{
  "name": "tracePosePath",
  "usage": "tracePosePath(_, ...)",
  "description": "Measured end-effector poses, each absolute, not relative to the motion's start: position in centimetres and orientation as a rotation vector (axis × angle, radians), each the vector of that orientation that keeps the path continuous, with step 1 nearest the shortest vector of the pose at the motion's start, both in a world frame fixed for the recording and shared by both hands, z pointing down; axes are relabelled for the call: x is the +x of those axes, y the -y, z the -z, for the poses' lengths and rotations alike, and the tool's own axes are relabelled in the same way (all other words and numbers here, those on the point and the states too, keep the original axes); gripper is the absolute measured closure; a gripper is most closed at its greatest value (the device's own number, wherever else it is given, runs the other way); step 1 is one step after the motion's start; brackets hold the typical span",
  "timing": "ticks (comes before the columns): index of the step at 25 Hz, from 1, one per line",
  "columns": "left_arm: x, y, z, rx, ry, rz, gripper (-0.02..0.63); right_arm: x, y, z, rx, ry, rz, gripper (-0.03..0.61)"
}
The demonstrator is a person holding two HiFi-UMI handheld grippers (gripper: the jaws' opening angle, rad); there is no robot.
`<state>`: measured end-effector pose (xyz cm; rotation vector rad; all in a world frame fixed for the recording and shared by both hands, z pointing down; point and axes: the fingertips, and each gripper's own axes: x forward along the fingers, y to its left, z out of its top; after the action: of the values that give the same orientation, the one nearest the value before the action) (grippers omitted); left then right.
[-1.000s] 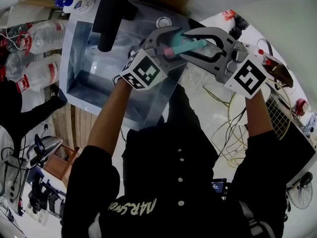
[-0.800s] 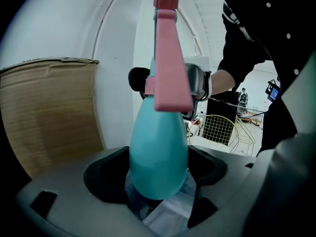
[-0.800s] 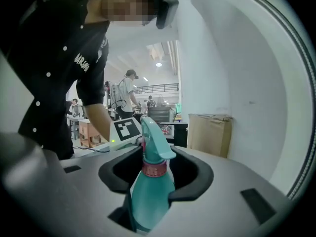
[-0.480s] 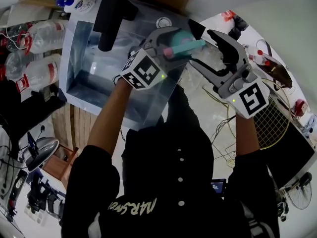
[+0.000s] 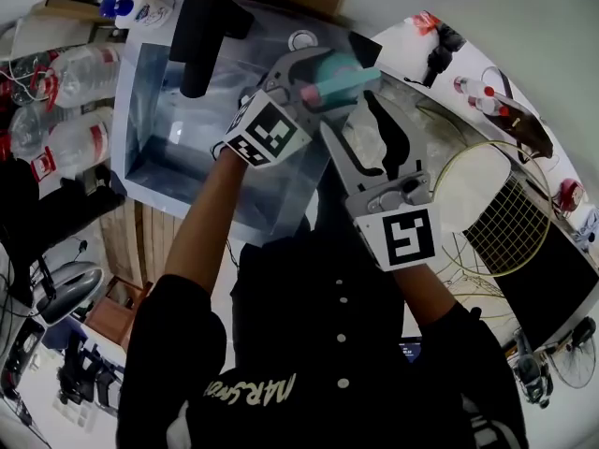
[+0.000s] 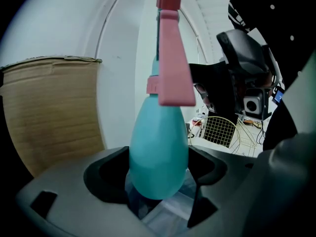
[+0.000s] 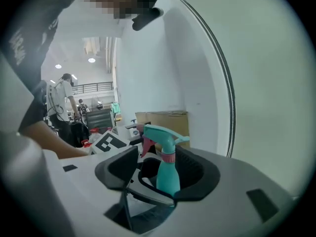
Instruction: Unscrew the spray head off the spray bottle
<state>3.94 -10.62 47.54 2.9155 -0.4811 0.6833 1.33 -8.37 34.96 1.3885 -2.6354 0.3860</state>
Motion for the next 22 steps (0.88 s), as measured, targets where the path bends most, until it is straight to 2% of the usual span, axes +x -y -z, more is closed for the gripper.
tracePosePath(15, 4.0, 10.7, -47.6, 2.906, 0.492, -0.704, 0.230, -0.2, 9.6, -36.2, 1.348, 2.556, -0.372, 0.239)
tracePosePath(22, 3.9, 10.7, -47.6, 2.906, 0.492, -0.707, 0.230, -0.8, 10.5, -36.3, 1.275, 2.598, -0.303, 0.230)
